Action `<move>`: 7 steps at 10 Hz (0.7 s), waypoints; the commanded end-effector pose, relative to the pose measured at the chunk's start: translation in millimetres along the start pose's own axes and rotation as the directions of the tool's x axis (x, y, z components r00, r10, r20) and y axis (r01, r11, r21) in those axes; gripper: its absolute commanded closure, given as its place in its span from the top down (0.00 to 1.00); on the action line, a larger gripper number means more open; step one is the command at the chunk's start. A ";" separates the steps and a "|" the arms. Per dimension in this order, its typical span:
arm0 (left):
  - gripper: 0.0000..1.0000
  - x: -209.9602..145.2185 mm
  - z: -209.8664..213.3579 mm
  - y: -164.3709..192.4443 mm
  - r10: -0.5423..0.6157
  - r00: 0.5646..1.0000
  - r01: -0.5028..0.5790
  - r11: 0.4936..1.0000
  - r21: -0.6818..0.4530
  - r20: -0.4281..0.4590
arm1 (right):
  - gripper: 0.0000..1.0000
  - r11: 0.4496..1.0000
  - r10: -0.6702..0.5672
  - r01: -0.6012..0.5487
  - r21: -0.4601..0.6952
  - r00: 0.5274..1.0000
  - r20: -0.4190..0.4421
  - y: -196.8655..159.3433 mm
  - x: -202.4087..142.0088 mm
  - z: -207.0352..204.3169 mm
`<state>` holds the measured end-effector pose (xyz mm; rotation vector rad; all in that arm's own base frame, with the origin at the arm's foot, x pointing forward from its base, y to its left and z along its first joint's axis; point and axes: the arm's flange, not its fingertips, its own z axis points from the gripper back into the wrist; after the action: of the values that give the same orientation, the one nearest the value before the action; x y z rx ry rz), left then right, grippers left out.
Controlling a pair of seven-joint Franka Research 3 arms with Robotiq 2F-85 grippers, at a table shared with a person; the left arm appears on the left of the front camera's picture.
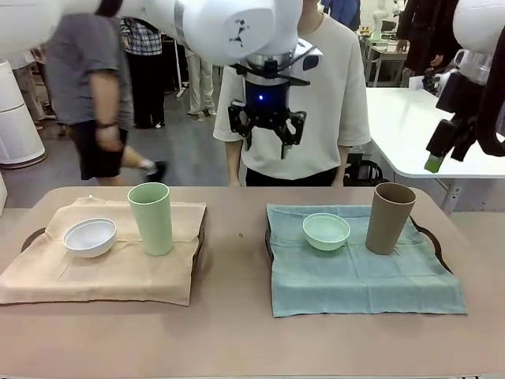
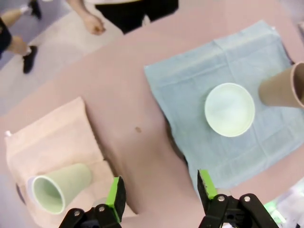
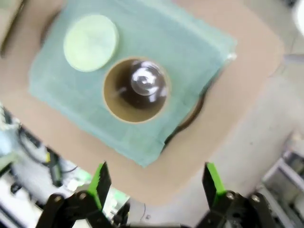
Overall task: Set up a tray with a mat and arrange the tableware.
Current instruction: Place the Picnic Bowl and Reusable plastic cup back onto the Handle tray in front of the human's position.
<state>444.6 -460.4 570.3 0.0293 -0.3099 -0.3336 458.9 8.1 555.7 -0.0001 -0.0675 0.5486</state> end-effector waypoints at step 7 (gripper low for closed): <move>0.79 -10.1 27.1 22.4 0.088 0.996 -0.088 0.995 0.057 -0.003 | 1.00 0.983 -0.145 0.135 -0.126 0.986 -0.076 41.7 16.3 31.4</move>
<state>429.3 -432.9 594.9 0.0747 -0.3045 -0.2235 447.5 56.4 591.8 -0.1125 -0.0143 0.4130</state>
